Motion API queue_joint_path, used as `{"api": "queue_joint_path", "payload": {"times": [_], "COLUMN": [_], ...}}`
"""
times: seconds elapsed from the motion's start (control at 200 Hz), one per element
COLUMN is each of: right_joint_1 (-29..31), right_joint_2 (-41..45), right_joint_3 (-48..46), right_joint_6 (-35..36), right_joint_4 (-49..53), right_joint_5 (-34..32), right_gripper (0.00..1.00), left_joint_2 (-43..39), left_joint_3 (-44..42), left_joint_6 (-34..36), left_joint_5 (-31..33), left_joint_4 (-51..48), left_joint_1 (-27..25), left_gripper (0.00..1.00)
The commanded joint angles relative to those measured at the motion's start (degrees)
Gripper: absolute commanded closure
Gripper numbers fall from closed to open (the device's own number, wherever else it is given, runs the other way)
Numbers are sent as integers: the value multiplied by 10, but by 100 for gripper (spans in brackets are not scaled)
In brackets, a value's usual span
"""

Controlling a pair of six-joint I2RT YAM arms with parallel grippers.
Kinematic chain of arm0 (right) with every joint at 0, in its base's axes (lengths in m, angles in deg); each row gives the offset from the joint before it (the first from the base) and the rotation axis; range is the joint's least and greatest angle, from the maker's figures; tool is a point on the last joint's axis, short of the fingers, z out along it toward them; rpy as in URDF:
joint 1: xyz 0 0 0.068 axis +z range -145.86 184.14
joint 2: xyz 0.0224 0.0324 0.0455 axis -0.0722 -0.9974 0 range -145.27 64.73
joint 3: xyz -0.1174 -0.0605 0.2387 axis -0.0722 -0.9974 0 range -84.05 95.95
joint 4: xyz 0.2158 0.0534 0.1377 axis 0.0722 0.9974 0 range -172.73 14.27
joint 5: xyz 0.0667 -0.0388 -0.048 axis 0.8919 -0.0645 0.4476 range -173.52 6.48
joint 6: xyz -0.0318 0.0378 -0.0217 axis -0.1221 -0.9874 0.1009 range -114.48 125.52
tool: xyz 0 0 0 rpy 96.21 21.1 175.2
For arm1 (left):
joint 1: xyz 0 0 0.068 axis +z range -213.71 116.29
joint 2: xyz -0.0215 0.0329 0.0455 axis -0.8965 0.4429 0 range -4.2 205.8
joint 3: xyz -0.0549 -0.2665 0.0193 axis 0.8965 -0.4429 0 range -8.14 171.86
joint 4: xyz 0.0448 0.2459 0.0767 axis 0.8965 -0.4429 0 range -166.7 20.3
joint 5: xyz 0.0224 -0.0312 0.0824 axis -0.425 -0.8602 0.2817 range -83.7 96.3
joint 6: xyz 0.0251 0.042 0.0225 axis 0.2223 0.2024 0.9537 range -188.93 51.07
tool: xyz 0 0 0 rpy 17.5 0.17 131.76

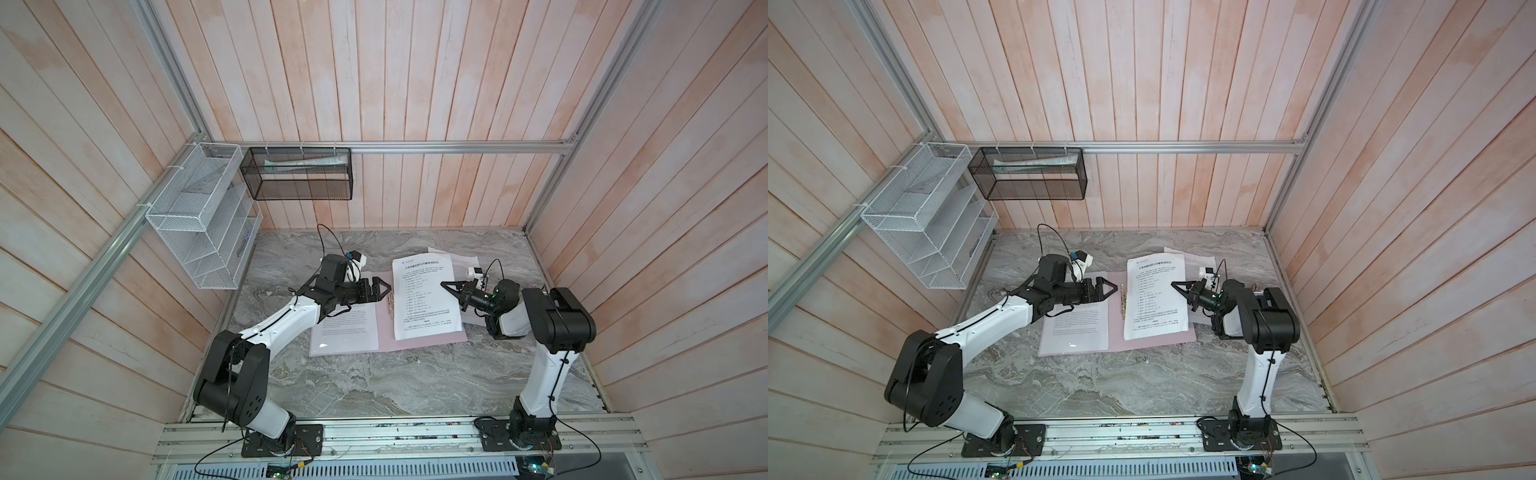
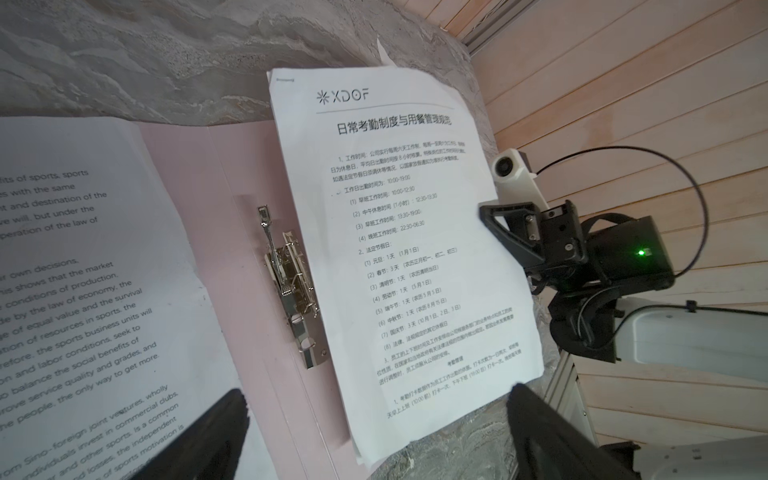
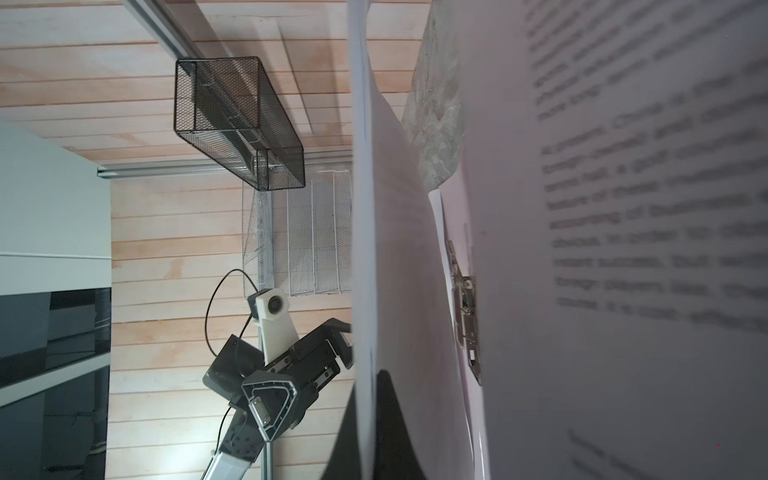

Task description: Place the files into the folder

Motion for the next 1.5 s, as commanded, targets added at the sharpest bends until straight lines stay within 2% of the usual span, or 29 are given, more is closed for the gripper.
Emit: {"api": "queue_joint_path", "payload": {"times": [0.0, 0.255, 0.485, 0.64, 1.04, 1.321, 1.496], "right_joint_1": [6, 6, -5, -15, -23, -38, -36], "right_joint_2": [-26, -6, 49, 66, 54, 98, 107], "right_joint_3": [-12, -30, -54, -79, -119, -119, -88], "right_joint_6": [-45, 7, 132, 170, 181, 260, 308], "right_joint_4": [-100, -48, 83, 112, 87, 188, 257], "right_joint_5": [-34, -39, -29, -22, -23, -28, -20], "right_gripper": [100, 100, 100, 100, 100, 100, 100], "left_joint_2": [-15, -13, -4, 3, 15, 20, 30], "left_joint_3": [-9, -19, -13, -3, -3, -3, 1], "left_joint_6": [13, 17, 21, 26, 27, 30, 30], "left_joint_5": [6, 6, 4, 1, -9, -11, -17], "left_joint_4": [-7, -7, -10, -15, -9, -9, -7], "left_joint_1": [7, 11, 12, 12, 11, 12, 12], "left_gripper": [1, 1, 1, 2, 1, 1, 2]}}
